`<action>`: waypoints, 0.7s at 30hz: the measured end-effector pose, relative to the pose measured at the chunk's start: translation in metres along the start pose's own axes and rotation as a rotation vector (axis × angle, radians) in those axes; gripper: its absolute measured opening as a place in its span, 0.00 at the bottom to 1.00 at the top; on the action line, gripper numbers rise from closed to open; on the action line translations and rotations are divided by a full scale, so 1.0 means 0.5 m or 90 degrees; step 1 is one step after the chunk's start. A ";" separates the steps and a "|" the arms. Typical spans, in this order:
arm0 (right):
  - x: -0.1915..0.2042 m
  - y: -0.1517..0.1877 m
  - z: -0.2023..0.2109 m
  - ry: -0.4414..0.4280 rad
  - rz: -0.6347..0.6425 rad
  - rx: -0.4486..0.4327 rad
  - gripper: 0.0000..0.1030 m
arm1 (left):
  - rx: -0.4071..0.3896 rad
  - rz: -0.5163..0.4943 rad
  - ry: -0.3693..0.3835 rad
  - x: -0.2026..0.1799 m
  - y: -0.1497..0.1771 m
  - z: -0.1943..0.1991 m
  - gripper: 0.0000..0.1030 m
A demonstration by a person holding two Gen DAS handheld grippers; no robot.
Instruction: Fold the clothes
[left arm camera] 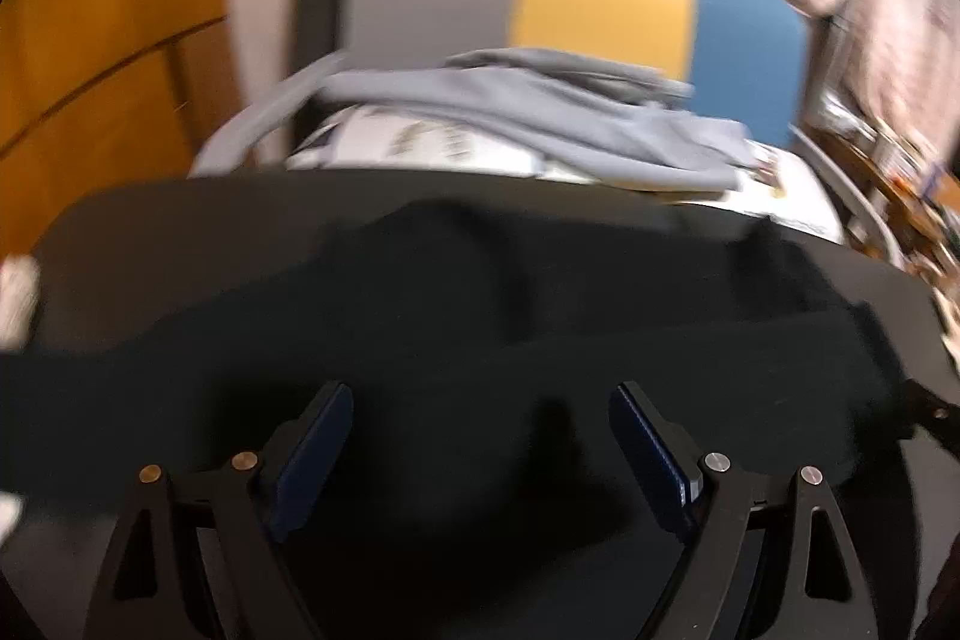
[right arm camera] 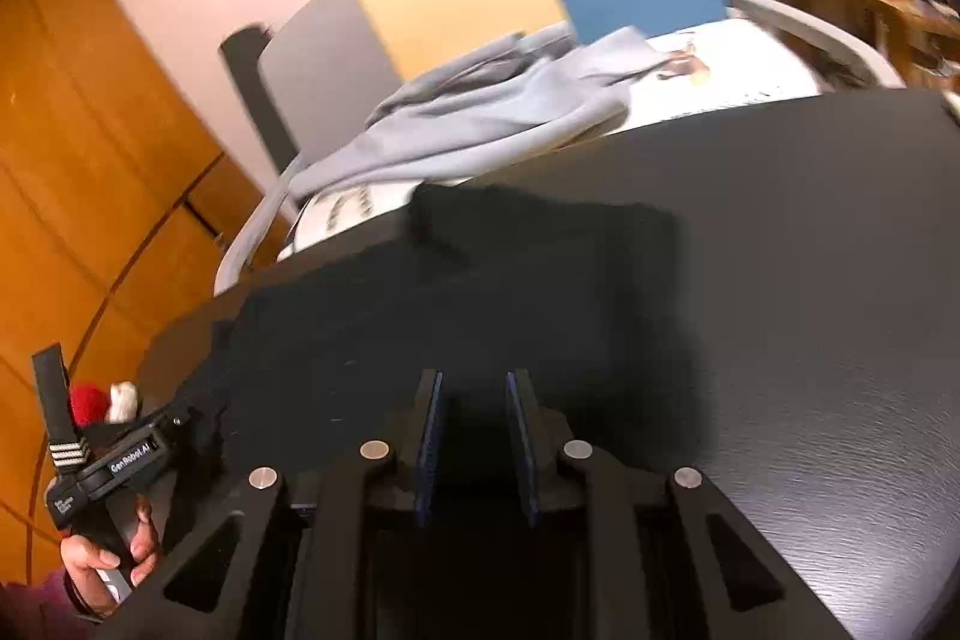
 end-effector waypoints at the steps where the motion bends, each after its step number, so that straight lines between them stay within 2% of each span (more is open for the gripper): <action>1: 0.015 -0.001 -0.018 -0.004 0.006 0.010 0.22 | 0.005 0.018 -0.010 0.025 0.014 -0.002 0.86; 2: 0.025 -0.010 -0.047 0.007 0.013 0.015 0.22 | 0.010 0.036 -0.021 0.050 0.029 -0.005 0.86; 4: 0.010 -0.002 -0.086 0.077 0.039 0.025 0.22 | 0.034 0.063 -0.047 0.093 0.058 -0.021 0.86; 5: -0.005 0.002 -0.095 0.108 0.051 0.024 0.16 | 0.048 0.074 -0.062 0.114 0.072 -0.031 0.86; 6: -0.013 0.000 -0.094 0.103 0.044 0.017 0.16 | 0.058 0.088 -0.062 0.131 0.084 -0.040 0.89; 8: -0.027 -0.004 -0.091 0.095 0.030 0.003 0.15 | 0.041 0.126 -0.036 0.156 0.093 -0.031 0.89; 9: -0.028 -0.005 -0.093 0.101 0.028 0.003 0.15 | 0.040 0.132 -0.041 0.163 0.096 -0.028 0.90; 13: 0.022 0.006 -0.075 0.171 0.064 -0.006 0.20 | 0.023 0.147 -0.015 0.183 0.100 -0.004 0.89; 16: 0.104 0.027 -0.064 0.099 0.097 -0.032 0.21 | -0.009 0.183 -0.014 0.225 0.102 0.042 0.89; 18: 0.172 0.048 -0.090 0.063 0.133 -0.023 0.21 | -0.020 0.217 -0.031 0.272 0.110 0.068 0.90; 21: 0.220 0.082 -0.143 0.068 0.181 0.008 0.21 | -0.022 0.305 -0.093 0.389 0.135 0.106 0.90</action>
Point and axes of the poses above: each gripper's, at about its wrist camera, not at the fingertips, and z roughly against the way its jaws point, x to its left, y to its underside, the point moved 7 cm from there along -z, roughly the way its jaws point, and after that the axes turned 9 degrees about -z, right-handed, at the moved point
